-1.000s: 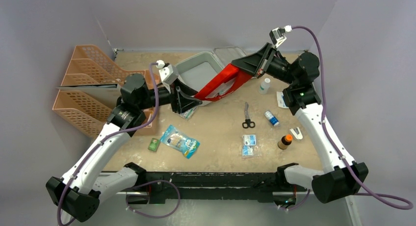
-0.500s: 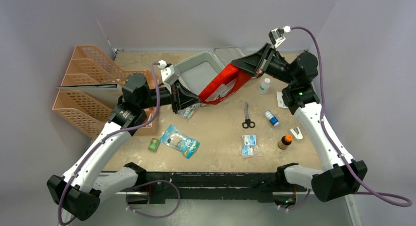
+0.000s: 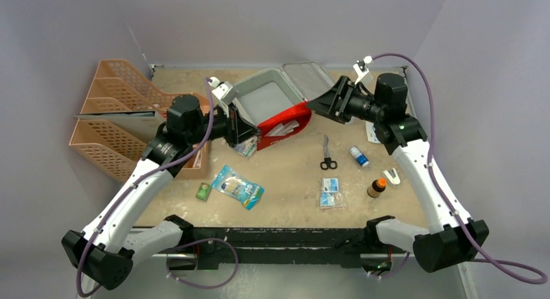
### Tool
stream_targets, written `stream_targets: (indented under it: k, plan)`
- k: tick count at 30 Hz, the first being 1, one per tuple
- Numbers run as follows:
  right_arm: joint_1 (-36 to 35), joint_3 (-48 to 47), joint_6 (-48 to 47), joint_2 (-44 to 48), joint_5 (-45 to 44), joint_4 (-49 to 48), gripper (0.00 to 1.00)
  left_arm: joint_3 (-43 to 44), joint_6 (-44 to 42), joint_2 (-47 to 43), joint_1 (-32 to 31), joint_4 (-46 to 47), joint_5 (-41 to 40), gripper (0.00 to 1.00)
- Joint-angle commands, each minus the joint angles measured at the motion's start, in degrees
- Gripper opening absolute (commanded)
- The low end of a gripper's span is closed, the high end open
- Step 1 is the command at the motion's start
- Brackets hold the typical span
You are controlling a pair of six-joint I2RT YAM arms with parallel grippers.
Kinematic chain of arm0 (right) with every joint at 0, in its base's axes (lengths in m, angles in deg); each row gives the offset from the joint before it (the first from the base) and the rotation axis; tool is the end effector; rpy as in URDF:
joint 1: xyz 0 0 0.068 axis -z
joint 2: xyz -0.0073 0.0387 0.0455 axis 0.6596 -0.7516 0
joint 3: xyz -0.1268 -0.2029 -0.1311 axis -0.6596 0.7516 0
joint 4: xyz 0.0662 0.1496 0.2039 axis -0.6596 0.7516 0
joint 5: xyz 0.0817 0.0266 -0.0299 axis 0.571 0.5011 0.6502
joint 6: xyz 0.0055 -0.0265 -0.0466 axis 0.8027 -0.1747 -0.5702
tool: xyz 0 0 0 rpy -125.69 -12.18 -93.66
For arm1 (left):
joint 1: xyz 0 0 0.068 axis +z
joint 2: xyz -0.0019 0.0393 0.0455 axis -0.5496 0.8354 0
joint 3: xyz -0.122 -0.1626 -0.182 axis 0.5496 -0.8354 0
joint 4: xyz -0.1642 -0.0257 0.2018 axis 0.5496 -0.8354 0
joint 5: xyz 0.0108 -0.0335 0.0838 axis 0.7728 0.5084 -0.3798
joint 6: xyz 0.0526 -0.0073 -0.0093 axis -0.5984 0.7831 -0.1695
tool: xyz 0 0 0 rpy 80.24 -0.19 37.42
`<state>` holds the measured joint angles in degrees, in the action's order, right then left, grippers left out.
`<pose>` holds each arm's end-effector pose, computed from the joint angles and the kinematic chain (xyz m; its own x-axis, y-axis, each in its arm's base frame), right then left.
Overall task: Organize the medicine kit
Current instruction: Zip the medicine pouch.
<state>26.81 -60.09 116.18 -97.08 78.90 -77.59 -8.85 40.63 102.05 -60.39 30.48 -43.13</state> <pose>0.2469 0.0860 0.4150 -0.6868 0.4406 -0.5781 -0.4005 0.4342 0.8069 0.1904 -0.1210 0.3853 -0.4559 -0.0434 -0.8890 0.7789 0.4639 -0.4221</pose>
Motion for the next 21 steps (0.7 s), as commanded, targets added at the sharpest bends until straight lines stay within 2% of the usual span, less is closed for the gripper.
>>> stream_targets:
  k: [1,5,9,17,21]
  plan:
    - [-0.6,-2.3,-11.2,3.2,-6.0,11.8,0.70,4.1,5.8,0.6,-0.1,-5.1,-6.8,0.00]
    - [-3.5,-4.8,-15.5,3.4,-11.9,18.3,0.70,5.0,9.1,1.5,-0.1,-7.4,-9.9,0.00]
    - [-10.3,-7.3,-18.0,3.3,-17.3,20.2,0.68,7.1,11.9,3.3,-0.1,-10.4,-10.5,0.00]
    - [-25.7,-5.3,-22.6,0.6,-20.2,11.2,0.49,10.1,17.0,5.4,-0.1,-13.0,-11.7,0.00]
    - [-31.2,-4.7,-25.2,-1.2,-23.8,6.0,0.47,10.5,18.5,6.1,-0.1,-14.2,-12.6,0.00]
